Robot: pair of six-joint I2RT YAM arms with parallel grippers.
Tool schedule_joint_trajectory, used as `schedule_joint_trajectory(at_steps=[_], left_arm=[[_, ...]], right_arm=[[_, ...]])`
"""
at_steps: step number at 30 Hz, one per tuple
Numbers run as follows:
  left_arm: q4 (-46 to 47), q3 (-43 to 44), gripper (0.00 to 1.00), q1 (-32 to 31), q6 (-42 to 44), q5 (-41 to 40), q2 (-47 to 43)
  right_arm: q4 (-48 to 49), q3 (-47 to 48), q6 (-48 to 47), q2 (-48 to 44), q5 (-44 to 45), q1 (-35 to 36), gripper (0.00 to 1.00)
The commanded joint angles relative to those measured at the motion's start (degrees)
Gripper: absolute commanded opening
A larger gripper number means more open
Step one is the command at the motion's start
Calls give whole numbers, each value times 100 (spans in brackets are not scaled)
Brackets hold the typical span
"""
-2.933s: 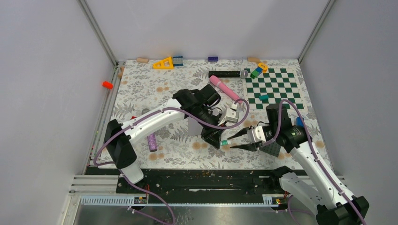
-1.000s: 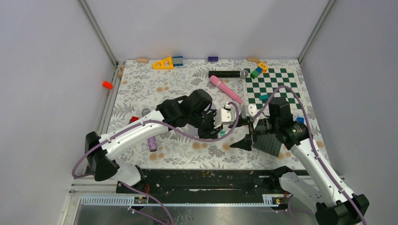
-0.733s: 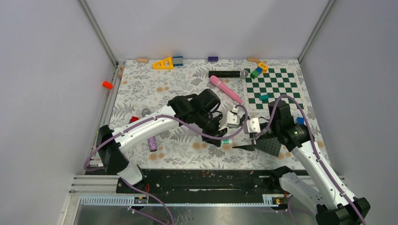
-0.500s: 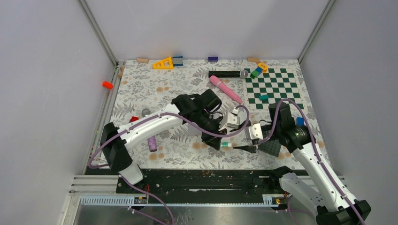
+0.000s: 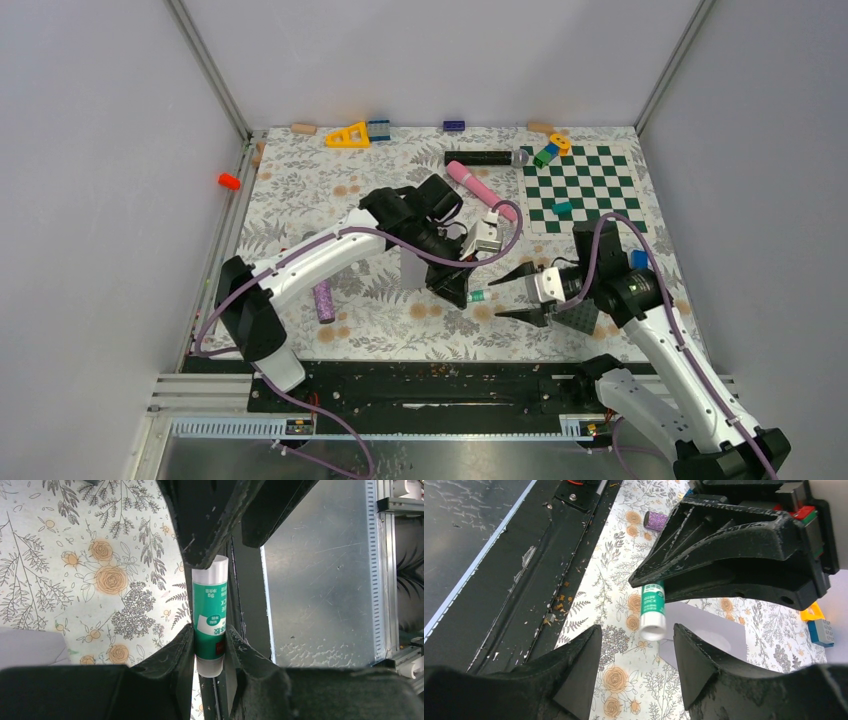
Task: Place the letter into the envelope and seal it
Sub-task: Unscrew the solid glue.
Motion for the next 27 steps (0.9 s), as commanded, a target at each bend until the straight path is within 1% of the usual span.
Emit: schedule_joint_trajectory(at_steps=[1, 3, 9, 13, 18, 20, 22, 26, 27], left_arm=[[85, 233, 4, -33, 55, 374, 21], [69, 249, 4, -30, 60, 385, 39], [29, 315, 4, -30, 51, 422, 78], [-2, 361, 4, -36, 50, 430, 93], [-2, 373, 4, -33, 72, 328, 15], [74, 355, 4, -27, 27, 165, -67], [304, 255, 4, -36, -115, -160, -206], [939, -100, 4, -113, -330, -1143, -626], [1122, -218, 4, -165, -405, -1504, -718]], right_arm=[[397, 12, 169, 78, -118, 19, 62], [438, 0, 207, 93, -129, 40, 61], [444, -56, 185, 151, -154, 128, 52], [672, -119, 487, 173, -163, 158, 39], [942, -145, 1036, 191, -115, 170, 28], [1216, -147, 1611, 211, -64, 168, 23], [1477, -141, 2334, 238, -4, 168, 23], [2383, -100, 4808, 419, 403, 168, 21], [2401, -38, 5335, 504, 504, 169, 20]])
